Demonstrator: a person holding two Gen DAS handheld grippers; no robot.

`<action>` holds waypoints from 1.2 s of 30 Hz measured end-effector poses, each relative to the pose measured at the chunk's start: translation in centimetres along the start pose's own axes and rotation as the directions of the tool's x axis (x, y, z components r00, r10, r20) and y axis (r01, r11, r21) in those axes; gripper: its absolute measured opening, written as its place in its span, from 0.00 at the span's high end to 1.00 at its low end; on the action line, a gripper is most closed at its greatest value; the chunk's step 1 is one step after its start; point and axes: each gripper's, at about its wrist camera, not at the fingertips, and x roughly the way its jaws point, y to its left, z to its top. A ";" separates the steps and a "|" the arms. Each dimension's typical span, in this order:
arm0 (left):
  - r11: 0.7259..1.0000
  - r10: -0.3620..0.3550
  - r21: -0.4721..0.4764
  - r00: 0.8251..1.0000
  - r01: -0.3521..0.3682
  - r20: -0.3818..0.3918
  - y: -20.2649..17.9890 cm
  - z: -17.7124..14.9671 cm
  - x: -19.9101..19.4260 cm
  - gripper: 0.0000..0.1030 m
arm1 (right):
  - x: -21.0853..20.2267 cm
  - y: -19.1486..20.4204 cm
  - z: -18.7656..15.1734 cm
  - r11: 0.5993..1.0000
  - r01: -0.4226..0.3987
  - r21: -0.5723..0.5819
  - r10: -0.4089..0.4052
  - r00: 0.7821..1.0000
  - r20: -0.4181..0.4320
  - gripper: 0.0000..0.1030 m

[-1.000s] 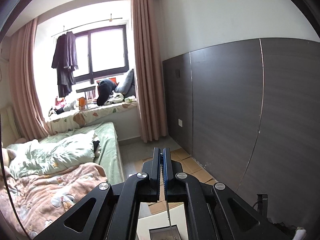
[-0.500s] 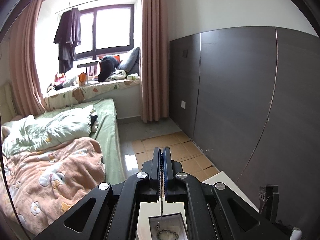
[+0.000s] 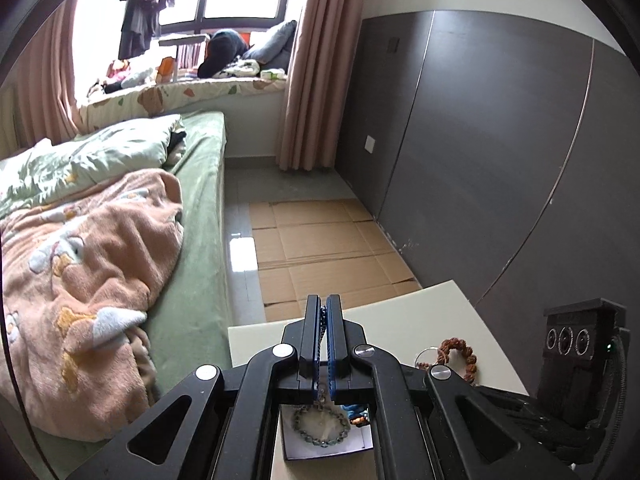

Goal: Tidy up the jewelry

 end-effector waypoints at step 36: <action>0.995 -0.076 -0.071 0.988 0.066 -0.138 -3.1 -5.5 5.5 0.17 | -4.5 -6.6 0.0 0.930 0.302 0.209 -0.287 0.953 -0.101 0.43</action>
